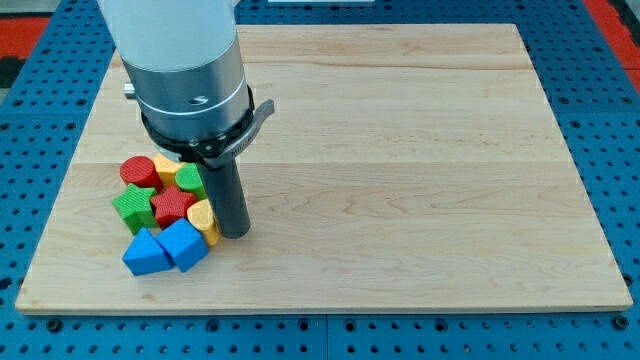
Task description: Move your arm to the center
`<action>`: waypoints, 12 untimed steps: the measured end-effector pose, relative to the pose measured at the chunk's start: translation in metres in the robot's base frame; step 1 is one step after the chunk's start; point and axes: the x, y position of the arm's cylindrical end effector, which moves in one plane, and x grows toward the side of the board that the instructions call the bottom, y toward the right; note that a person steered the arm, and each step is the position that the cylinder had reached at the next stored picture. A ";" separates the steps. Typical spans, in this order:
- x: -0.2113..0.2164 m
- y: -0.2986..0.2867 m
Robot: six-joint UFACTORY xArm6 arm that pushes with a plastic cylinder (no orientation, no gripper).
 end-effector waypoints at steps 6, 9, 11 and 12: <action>0.002 0.021; -0.018 0.075; -0.081 0.122; -0.083 0.122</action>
